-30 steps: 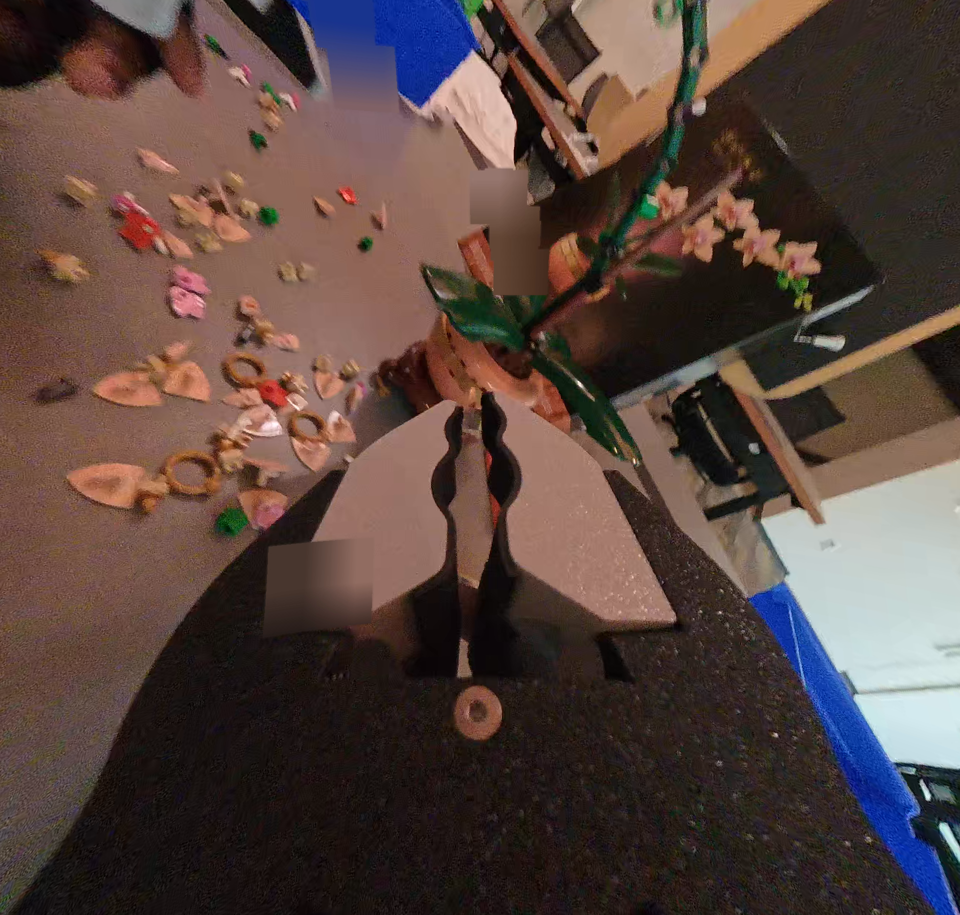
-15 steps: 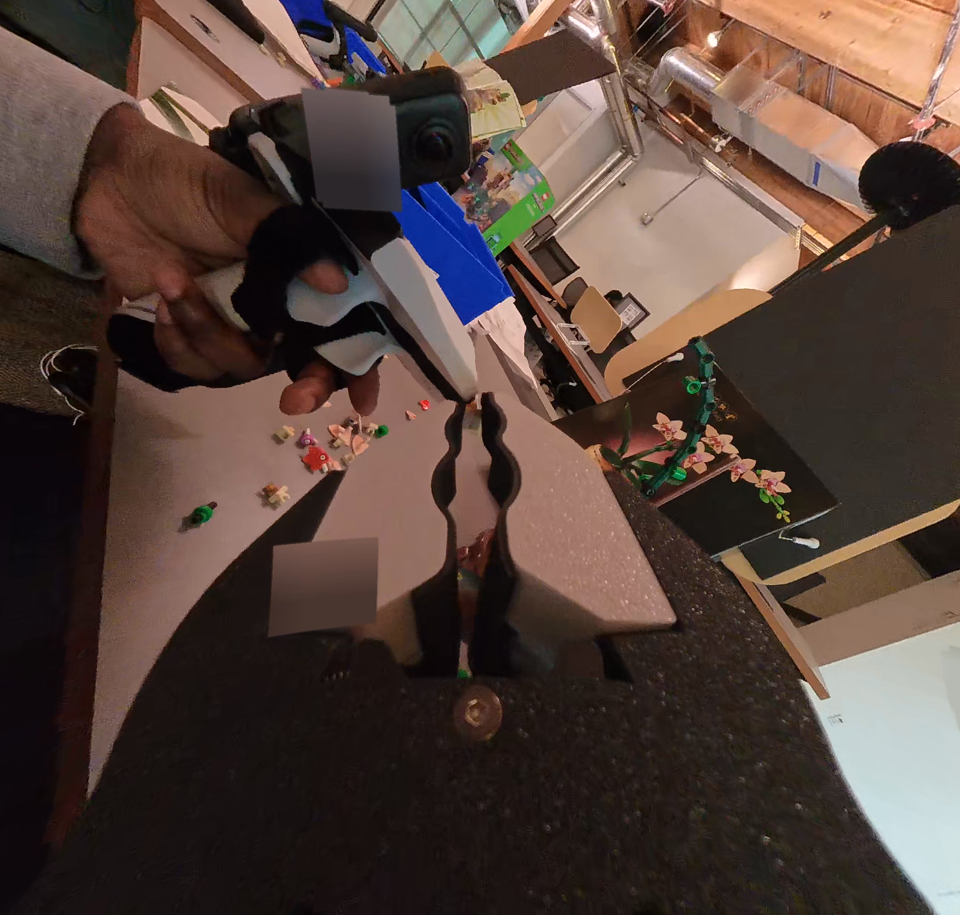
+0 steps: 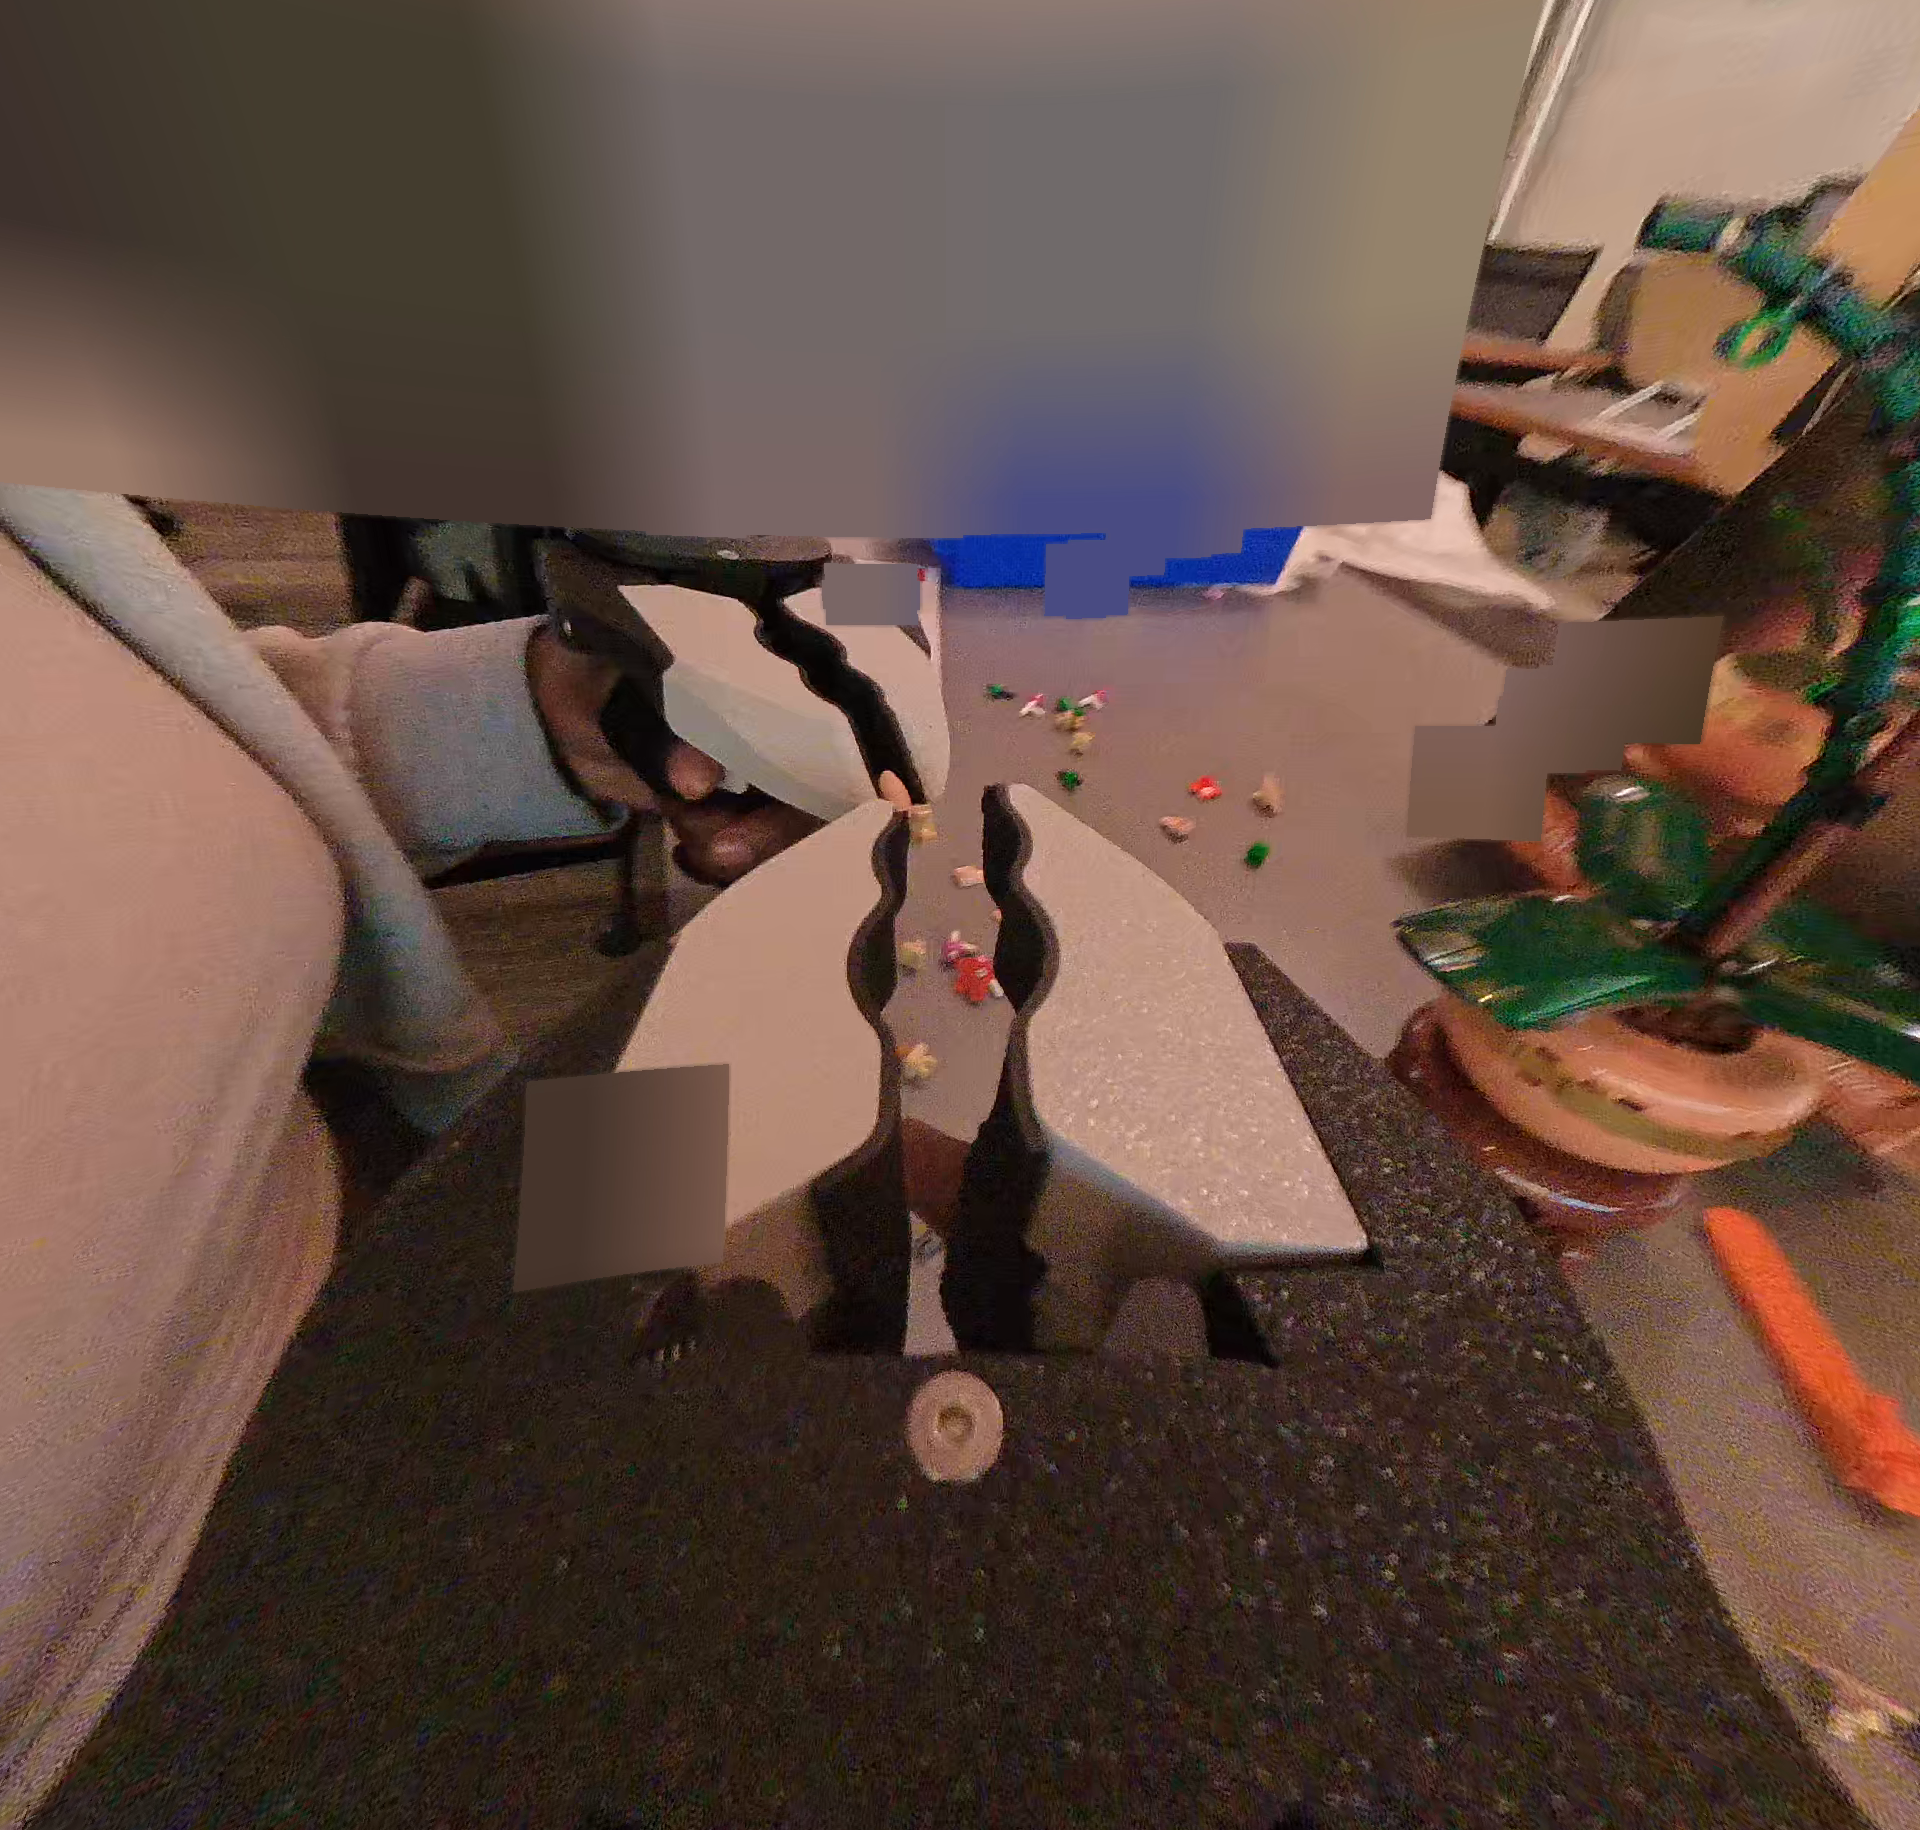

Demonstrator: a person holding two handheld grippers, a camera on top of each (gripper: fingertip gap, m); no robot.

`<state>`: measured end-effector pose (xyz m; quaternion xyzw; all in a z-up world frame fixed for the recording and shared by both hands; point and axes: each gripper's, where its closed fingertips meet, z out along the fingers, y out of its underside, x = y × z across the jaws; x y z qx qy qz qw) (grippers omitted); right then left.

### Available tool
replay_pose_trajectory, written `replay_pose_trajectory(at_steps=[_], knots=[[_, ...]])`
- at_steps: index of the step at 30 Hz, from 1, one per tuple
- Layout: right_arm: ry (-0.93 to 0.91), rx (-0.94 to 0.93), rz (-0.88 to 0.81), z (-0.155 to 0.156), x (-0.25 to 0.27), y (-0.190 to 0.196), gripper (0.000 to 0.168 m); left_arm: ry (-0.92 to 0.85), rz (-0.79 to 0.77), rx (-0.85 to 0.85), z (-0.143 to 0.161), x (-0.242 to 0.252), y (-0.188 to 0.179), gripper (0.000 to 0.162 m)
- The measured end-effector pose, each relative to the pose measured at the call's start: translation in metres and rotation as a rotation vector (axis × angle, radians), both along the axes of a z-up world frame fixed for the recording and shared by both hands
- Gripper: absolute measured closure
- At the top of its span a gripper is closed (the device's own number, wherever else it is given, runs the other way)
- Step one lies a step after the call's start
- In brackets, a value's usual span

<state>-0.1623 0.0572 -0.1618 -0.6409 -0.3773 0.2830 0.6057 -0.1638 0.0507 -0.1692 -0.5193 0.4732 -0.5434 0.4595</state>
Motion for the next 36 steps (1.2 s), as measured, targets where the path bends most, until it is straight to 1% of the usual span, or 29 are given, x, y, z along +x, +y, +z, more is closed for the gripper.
replay_pose_trajectory(at_steps=[2,6,7,10,15,17,19,22,25,28,29,31,32,33,34,35,36], knots=[[-0.014,-0.083,0.062,-0.013,-0.004,-0.004,0.152,0.08,-0.007,0.1,-0.01,-0.003,-0.005,0.155],[-0.218,-0.084,0.131,-0.044,-0.012,-0.01,0.148,0.163,-0.069,0.142,-0.023,-0.009,-0.014,0.156],[-0.237,-0.083,0.15,-0.046,-0.014,-0.012,0.148,0.185,-0.082,0.15,-0.026,-0.01,-0.015,0.156],[-0.247,-0.08,0.194,-0.046,-0.018,-0.014,0.157,0.234,-0.106,0.19,-0.031,-0.011,-0.017,0.156],[-0.306,-0.088,0.232,-0.051,-0.02,-0.016,0.156,0.268,-0.142,0.222,-0.035,-0.009,-0.019,0.156],[-0.335,-0.091,0.235,-0.054,-0.02,-0.016,0.158,0.283,-0.147,0.224,-0.037,-0.008,-0.019,0.156],[-0.318,-0.11,0.235,-0.054,-0.018,-0.015,0.161,0.288,-0.14,0.236,-0.037,-0.007,-0.017,0.156],[-0.229,-0.089,0.167,-0.048,-0.015,-0.008,0.161,0.286,-0.093,0.224,-0.033,-0.005,-0.01,0.156],[-0.037,-0.085,0.099,-0.036,-0.013,-0.004,0.162,0.25,-0.058,0.141,-0.026,-0.004,-0.005,0.156],[0.144,-0.138,0.026,-0.036,-0.011,0.001,0.163,0.231,-0.019,0.087,-0.026,-0.004,0.001,0.157],[0.231,-0.152,-0.02,-0.031,-0.007,0.006,0.168,0.254,-0.018,0.073,-0.03,-0.005,0.003,0.162],[0.449,-0.145,-0.062,-0.006,0.016,0.013,0.168,0.398,-0.012,0.107,-0.058,-0.01,0.004,0.162],[0.428,-0.162,-0.073,-0.008,0.021,0.016,0.168,0.388,-0.011,0.102,-0.062,-0.01,0.002,0.162],[0.315,-0.187,-0.112,-0.023,0.021,0.02,0.168,0.346,0.0,0.072,-0.058,-0.009,0.003,0.162],[0.191,-0.203,-0.151,-0.04,0.02,0.023,0.168,0.317,0.034,0.076,-0.053,-0.01,0.009,0.162],[0.12,-0.23,-0.139,-0.049,0.015,0.021,0.168,0.304,0.081,0.136,-0.049,-0.011,0.018,0.162],[0.089,-0.263,-0.099,-0.052,0.009,0.016,0.167,0.296,0.136,0.233,-0.046,-0.012,0.027,0.162]])
